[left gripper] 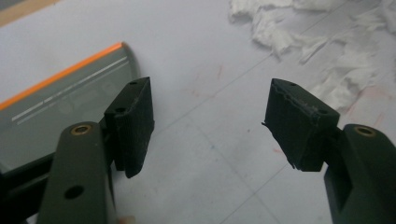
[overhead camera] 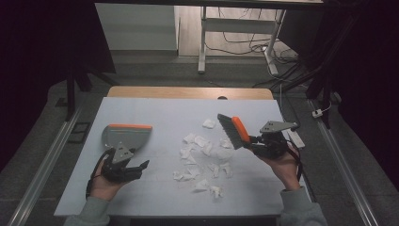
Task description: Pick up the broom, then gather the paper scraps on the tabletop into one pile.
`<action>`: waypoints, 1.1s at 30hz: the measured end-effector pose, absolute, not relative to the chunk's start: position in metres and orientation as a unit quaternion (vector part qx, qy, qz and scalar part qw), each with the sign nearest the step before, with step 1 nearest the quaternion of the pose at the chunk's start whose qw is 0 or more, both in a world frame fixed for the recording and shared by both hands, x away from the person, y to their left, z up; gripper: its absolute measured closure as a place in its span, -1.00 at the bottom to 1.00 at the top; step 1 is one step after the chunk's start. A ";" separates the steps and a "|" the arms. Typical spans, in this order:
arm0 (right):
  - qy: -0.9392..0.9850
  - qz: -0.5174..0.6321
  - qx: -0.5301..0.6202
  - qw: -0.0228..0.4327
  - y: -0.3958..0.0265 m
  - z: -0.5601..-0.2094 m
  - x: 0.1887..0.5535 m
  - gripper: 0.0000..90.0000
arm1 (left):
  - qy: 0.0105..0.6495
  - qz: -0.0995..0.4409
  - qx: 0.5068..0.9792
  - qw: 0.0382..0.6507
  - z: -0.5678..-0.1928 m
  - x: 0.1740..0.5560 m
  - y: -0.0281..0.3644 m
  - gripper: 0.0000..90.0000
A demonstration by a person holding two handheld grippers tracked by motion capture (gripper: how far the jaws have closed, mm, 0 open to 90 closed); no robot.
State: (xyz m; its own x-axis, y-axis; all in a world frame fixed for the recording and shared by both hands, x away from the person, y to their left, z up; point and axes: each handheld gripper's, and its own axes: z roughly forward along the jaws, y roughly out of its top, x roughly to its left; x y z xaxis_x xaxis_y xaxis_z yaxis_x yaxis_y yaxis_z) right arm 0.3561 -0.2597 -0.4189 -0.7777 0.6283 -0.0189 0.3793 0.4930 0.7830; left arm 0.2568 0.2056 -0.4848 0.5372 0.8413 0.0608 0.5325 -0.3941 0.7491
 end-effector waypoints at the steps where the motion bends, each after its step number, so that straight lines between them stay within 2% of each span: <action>1: 0.850 0.407 0.297 0.154 -0.261 -0.420 0.357 0.57 | 0.428 0.221 0.805 0.347 -0.487 0.257 0.207 -0.27; 17: 0.852 0.382 0.324 0.154 -0.257 -0.426 0.376 0.57 | 0.422 0.212 0.812 0.343 -0.496 0.268 0.206 -0.28; 27: 0.872 0.315 0.348 0.138 -0.227 -0.420 0.443 0.57 | 0.420 0.209 0.811 0.350 -0.495 0.269 0.208 -0.28; 33: 0.893 0.252 0.345 0.144 -0.205 -0.424 0.476 0.57 | 0.421 0.208 0.810 0.353 -0.496 0.269 0.208 -0.28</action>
